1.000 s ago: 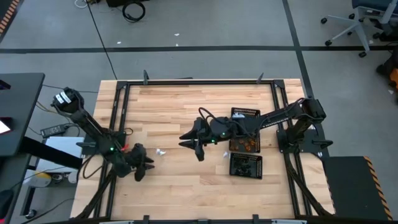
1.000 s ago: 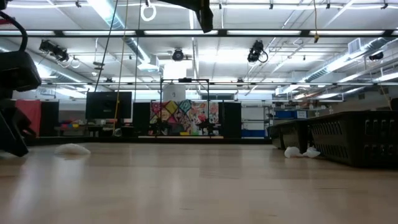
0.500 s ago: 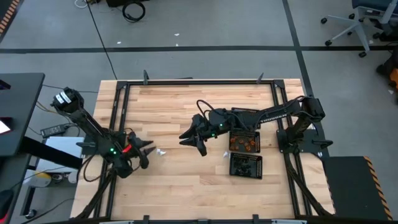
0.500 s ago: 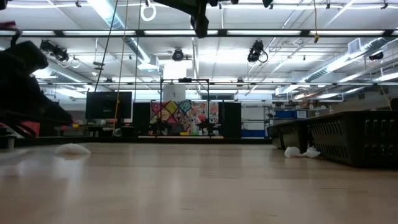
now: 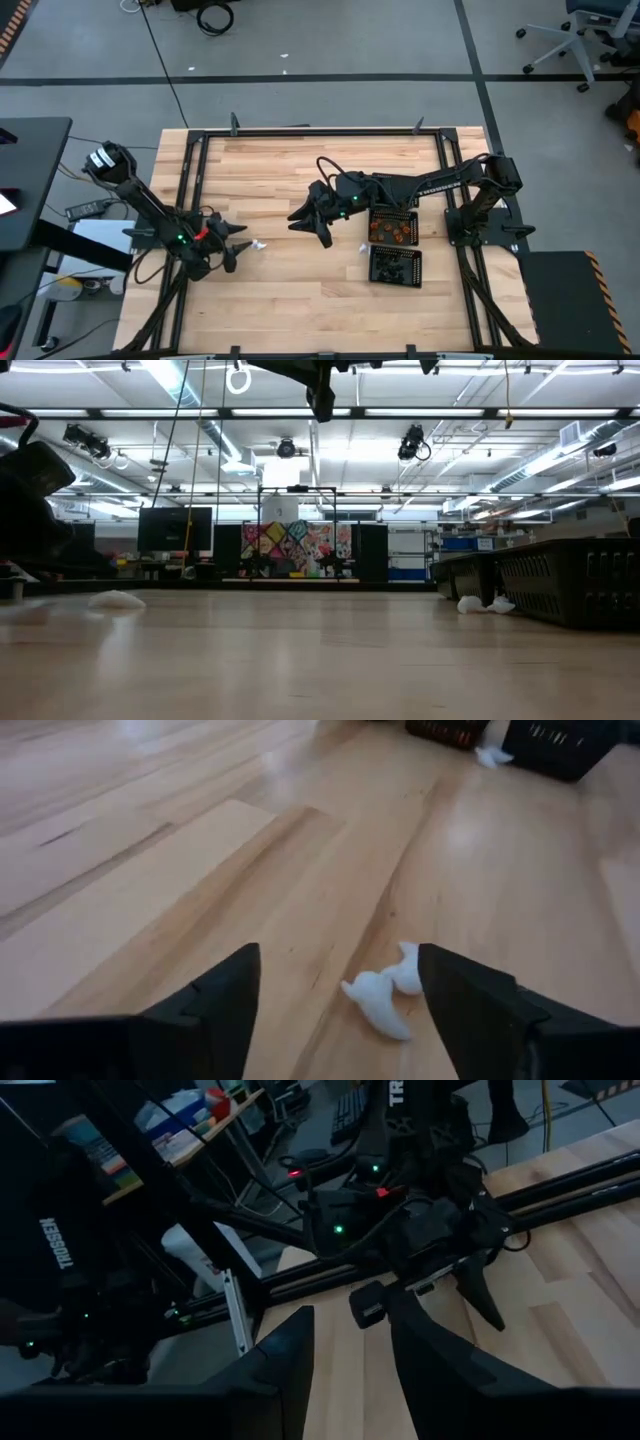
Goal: Sort Halloween decoration
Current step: Put the white ghost toy into the top black bin
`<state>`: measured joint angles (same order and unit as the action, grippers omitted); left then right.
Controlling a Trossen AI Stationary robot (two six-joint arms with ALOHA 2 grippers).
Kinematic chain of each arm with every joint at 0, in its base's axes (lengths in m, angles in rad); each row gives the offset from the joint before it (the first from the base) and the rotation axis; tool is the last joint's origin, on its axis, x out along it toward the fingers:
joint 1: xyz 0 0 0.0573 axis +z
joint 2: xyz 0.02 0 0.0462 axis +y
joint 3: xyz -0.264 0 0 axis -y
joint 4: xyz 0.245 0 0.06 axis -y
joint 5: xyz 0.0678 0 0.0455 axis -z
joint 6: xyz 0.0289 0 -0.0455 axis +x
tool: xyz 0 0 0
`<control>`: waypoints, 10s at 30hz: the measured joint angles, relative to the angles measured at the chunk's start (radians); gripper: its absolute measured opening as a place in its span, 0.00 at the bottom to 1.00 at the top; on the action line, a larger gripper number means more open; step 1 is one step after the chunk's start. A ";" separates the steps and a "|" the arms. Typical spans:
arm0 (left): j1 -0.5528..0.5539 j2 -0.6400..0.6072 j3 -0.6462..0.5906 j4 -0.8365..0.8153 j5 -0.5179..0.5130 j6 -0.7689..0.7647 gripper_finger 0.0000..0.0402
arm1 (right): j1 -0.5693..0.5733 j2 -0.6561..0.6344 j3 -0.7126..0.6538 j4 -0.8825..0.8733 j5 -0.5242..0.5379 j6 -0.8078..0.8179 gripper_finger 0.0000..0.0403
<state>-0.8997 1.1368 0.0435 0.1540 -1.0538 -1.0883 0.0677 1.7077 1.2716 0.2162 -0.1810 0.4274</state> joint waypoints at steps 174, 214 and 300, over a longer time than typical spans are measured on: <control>0.925 0.837 1.413 -0.199 1.070 1.034 0.23 | 0.021 -0.656 0.001 -0.233 0.145 -0.411 0.33; 0.645 -0.125 0.246 -0.027 1.015 0.664 0.46 | 0.028 -0.071 0.004 0.026 0.327 -0.039 0.32; 0.684 0.588 0.026 1.052 0.918 0.838 0.01 | 0.029 -0.076 0.004 0.037 0.230 0.063 0.32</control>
<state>-0.2157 1.7252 0.0696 1.2064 -0.1356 -0.2505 0.0971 1.6321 1.2758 0.2533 0.0494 0.4908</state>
